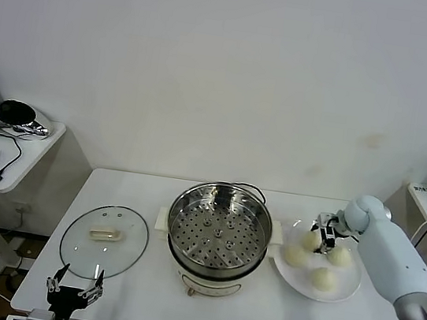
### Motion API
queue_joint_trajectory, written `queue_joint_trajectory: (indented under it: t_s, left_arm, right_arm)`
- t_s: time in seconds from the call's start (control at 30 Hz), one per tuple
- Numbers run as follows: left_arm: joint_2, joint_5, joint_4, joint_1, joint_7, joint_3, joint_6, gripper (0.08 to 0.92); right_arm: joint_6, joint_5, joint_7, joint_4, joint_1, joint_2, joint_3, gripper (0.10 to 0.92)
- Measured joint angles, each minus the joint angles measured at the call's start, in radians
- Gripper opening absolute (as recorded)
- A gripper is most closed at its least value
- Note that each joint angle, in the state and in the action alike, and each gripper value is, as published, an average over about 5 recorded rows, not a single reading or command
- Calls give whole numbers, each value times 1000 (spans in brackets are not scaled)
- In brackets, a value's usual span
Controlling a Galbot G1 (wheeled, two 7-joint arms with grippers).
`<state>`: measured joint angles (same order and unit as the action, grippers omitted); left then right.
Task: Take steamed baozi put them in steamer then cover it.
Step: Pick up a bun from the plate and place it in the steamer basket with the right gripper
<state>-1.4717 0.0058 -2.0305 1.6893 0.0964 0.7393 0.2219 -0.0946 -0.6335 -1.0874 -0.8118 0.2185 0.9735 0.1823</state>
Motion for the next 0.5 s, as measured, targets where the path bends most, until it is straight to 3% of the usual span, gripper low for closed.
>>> queue_joint_trajectory:
  t_s: [0.5]
  left_arm:
    - [6,1,-3,-10,0,-10,5,823]
  right_arm:
    - [12,105,-56,-72,-87,-60,58,484]
